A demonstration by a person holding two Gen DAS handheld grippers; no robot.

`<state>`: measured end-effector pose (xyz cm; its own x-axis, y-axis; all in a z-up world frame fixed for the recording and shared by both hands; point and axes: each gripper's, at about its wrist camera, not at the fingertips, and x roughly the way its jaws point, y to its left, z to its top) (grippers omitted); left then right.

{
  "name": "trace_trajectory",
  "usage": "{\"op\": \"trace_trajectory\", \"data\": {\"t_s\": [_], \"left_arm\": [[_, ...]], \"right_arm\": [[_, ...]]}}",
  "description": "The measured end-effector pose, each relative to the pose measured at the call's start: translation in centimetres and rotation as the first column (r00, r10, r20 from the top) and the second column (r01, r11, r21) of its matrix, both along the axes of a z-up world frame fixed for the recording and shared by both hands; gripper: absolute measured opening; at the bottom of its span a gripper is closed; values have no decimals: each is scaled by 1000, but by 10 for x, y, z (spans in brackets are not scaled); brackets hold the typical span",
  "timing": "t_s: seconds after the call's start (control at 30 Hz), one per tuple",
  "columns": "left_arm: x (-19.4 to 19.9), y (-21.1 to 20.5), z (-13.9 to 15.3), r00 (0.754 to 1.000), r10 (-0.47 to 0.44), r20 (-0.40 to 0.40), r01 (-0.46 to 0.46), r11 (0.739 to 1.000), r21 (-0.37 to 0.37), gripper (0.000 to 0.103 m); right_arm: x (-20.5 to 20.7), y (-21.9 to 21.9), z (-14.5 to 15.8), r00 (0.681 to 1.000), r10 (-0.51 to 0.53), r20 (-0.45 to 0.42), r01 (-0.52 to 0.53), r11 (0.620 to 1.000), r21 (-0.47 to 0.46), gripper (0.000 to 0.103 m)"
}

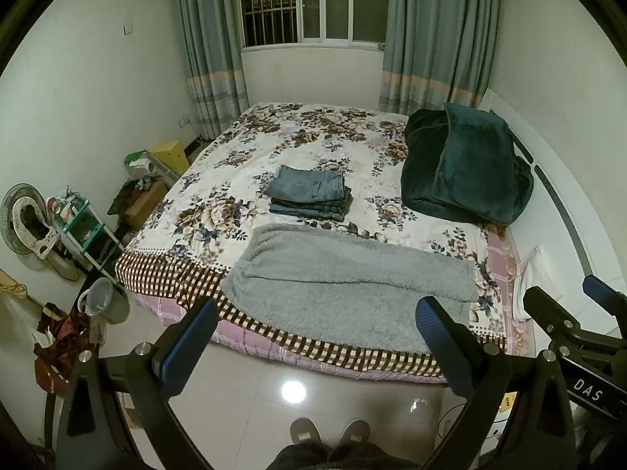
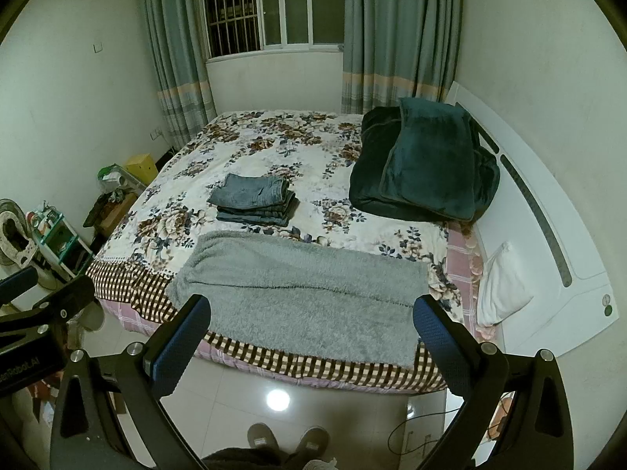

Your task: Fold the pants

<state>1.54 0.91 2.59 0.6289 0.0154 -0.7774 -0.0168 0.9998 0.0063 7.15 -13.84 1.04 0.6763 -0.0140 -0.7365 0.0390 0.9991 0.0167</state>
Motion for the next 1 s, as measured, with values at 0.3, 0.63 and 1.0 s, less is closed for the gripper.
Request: {"op": "trace_trajectory", "data": {"t_s": [0.3,0.63,1.0], "left_arm": [[-2,1,-1,1000,-2,3,2,1000,1,103],[-1,0,1,1000,-2,7,2,1000,0,103],[-1,0,2,1000,-1,8,1,1000,-1,103]], "right_arm": [[3,1,7,1000,3,4,-3,1000,-2,103],[2,1,7,1000,3,4,-3,1000,-5,103],[0,3,13,1000,2,7,-2,1000,-8,103]]}}
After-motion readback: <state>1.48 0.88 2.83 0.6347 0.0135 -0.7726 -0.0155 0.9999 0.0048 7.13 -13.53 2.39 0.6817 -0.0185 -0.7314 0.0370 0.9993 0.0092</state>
